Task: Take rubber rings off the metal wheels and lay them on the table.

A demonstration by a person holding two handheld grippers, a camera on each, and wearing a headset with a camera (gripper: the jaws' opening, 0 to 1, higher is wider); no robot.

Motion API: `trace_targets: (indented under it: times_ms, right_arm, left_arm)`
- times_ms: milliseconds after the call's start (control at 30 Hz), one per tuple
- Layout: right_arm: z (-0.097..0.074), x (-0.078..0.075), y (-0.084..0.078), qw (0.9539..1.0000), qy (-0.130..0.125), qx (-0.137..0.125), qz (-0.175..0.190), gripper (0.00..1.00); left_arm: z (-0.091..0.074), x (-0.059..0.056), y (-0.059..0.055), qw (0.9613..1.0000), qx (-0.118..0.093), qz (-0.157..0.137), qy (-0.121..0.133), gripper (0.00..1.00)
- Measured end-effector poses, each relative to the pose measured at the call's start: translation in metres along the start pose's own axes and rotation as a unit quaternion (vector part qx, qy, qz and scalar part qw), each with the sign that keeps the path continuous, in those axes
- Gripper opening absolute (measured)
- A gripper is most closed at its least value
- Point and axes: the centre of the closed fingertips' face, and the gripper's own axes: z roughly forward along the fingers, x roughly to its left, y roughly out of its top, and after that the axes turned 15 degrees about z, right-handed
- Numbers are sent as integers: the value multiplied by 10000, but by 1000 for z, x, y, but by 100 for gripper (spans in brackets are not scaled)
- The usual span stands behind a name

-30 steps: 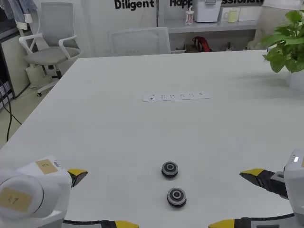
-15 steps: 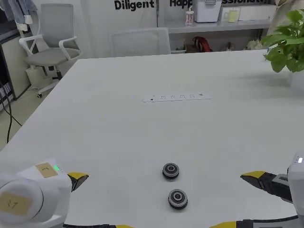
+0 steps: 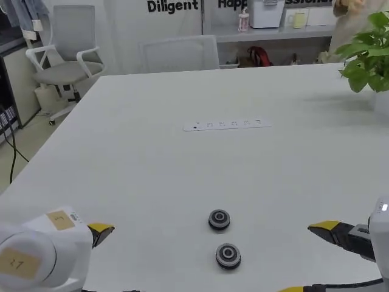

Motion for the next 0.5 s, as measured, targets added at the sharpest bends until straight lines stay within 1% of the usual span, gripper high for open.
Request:
trace_targets:
  times_ms: [500]
  right_arm:
    - [1,0,-2,9999,24,88,-87,78]
  left_arm:
    - [1,-2,-1,10000,31,11,-64,93]
